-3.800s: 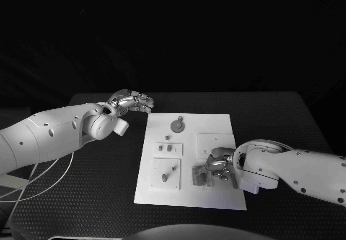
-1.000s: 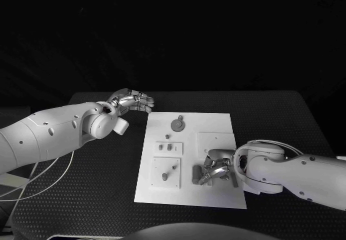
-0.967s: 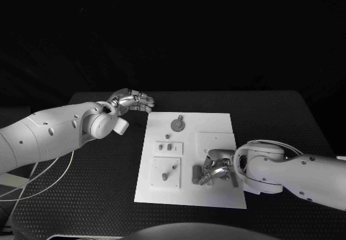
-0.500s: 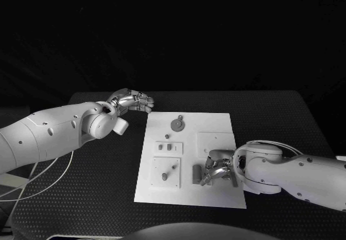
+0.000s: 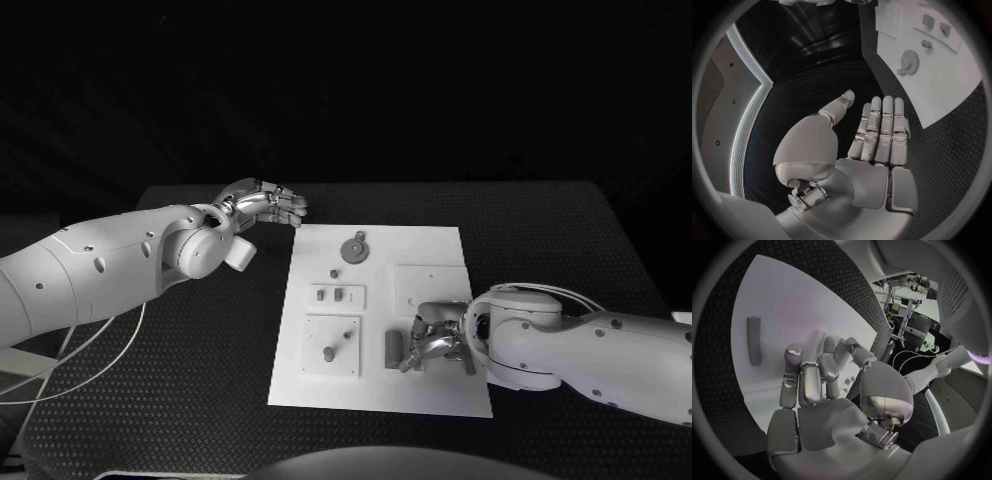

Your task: Assemble the parts on the task board

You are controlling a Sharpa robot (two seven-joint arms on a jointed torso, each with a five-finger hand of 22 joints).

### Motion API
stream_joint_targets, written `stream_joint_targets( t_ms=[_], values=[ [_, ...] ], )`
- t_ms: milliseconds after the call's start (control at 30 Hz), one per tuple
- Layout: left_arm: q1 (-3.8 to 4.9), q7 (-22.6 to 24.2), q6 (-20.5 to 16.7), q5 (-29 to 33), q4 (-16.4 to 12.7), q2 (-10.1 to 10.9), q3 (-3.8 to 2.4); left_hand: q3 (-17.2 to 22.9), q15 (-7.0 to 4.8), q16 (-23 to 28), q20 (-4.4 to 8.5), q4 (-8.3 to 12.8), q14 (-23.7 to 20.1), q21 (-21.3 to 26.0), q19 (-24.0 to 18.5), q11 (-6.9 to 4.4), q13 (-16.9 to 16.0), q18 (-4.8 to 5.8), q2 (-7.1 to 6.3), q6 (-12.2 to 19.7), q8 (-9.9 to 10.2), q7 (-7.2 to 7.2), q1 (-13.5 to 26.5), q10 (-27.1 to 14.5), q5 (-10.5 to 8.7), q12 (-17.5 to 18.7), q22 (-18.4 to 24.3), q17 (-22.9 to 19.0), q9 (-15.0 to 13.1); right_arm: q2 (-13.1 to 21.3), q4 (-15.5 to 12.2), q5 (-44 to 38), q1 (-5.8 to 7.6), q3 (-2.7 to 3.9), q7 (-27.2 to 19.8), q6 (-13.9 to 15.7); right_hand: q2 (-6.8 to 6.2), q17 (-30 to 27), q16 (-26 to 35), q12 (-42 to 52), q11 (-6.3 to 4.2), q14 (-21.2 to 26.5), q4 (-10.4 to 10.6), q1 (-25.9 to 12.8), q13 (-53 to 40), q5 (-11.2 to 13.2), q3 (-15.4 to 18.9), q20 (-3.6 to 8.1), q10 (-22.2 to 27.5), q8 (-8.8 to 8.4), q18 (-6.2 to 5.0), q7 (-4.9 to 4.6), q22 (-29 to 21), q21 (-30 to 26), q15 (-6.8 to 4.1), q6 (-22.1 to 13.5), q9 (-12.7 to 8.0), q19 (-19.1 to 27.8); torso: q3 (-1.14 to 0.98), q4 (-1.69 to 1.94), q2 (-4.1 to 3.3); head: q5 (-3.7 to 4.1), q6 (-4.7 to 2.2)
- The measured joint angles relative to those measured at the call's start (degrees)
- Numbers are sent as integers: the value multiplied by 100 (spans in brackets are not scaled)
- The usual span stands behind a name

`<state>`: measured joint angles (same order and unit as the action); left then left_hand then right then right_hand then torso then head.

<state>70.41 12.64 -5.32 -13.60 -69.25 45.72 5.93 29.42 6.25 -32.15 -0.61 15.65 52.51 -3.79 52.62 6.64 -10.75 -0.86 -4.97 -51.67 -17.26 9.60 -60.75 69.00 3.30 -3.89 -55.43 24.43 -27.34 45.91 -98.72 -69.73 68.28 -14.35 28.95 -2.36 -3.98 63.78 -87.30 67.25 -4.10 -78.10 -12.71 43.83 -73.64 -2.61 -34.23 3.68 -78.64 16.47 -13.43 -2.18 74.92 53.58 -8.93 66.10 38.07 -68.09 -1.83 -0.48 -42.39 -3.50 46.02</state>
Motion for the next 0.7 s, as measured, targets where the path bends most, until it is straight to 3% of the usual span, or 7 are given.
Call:
stream_joint_targets(
  t_ms=[133,367,700],
  values=[
    [0,-7,6,-2,-5,0,2,0,0,0,0,0,0,0,0,0,0,0,0,0,0,0,0,0,0,0,0,3,0,38,-6,21,5,7,-5,-35,-15,0,0,0,0,13,-139,23,0,0,-2,0,0,0,-1,1,0,0,-13,0,0,0,-1,0,-1,-1,-8],
    [0,-20,16,-7,-6,1,5,0,0,0,0,0,0,0,0,0,0,0,0,0,0,0,0,0,0,0,-1,9,0,149,-110,117,15,17,-80,-52,-254,1,0,35,0,16,-241,144,-40,-5,-39,-1,0,0,-8,-10,-1,-22,-16,26,-7,0,-1,4,-2,-1,-15],
    [-1,-31,22,-11,-7,4,8,0,0,0,0,0,0,0,0,0,0,0,0,0,0,0,0,0,0,0,-1,15,0,144,-101,109,17,18,-131,37,-290,41,0,80,-8,15,-223,107,-79,-5,-57,20,-53,0,-14,2,-1,-23,-15,61,-7,-41,-1,8,-3,-6,-8]
  ],
)
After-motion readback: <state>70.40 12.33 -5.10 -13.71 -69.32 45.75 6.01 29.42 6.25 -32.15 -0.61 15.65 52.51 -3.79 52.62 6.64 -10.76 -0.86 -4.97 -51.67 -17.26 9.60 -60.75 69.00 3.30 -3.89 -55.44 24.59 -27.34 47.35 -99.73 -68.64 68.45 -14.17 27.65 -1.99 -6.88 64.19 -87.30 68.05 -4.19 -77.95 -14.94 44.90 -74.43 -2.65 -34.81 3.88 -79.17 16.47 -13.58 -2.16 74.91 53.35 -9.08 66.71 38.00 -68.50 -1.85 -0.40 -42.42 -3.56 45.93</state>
